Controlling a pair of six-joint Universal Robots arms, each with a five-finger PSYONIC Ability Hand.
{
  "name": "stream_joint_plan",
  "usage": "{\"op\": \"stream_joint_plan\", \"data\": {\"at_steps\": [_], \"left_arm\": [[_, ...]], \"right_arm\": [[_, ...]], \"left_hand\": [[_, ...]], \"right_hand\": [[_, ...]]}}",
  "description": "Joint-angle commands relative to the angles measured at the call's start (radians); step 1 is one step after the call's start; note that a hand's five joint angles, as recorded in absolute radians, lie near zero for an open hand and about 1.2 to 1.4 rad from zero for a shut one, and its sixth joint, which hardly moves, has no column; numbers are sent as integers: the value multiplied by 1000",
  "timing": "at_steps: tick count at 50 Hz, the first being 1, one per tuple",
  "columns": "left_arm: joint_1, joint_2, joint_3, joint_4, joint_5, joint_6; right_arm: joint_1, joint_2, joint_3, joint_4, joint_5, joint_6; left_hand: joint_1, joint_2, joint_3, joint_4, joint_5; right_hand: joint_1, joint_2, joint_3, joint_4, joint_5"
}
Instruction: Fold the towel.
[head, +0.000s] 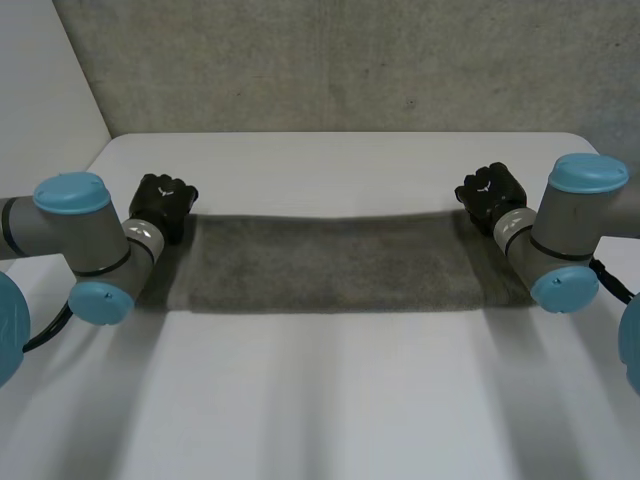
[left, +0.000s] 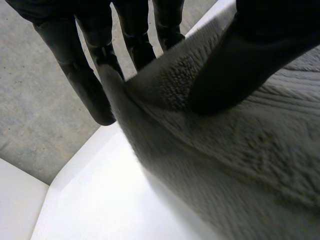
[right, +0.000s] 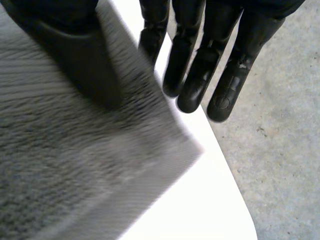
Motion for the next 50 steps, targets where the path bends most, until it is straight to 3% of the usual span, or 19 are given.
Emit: {"op": "stream_joint_plan", "data": {"at_steps": [1,4,6,12,19,27,35,50], "left_arm": [[-16,10,-11,13,-21,7],[-19,52,-38,15,-22,7],[-19,126,-95,18,-19,-3],[-7,247,-205,18,-10,-33],[1,437,-429,21,43,-150],[31,583,-639,50,143,-223],[33,649,-777,153,146,-256],[34,646,-814,207,146,-257]], "right_arm": [[2,-8,12,-28,50,20],[-1,-57,78,-59,50,47],[-4,-180,183,-88,40,84],[-12,-367,336,-108,18,121],[-15,-561,556,16,7,135],[-72,-581,696,76,-14,141],[-132,-559,774,-33,-86,145],[-152,-399,724,-106,-89,136]], "left_hand": [[-859,-872,-879,-851,-1046],[-888,-901,-909,-881,-1075],[-891,-904,-912,-883,-1078],[-894,-907,-915,-886,-1081],[-891,-904,-912,-883,-1078],[-877,-889,-897,-869,-1063],[-880,-892,-900,-872,-1066],[-880,-892,-900,-872,-1066]], "right_hand": [[-568,-545,-595,-595,-586],[-568,-545,-595,-595,-586],[-568,-545,-595,-595,-586],[-568,-545,-595,-595,-586],[-568,-545,-595,-595,-586],[-432,-409,-459,-459,-450],[-325,-303,-353,-353,-344],[-79,-57,-106,-106,-98]]}}
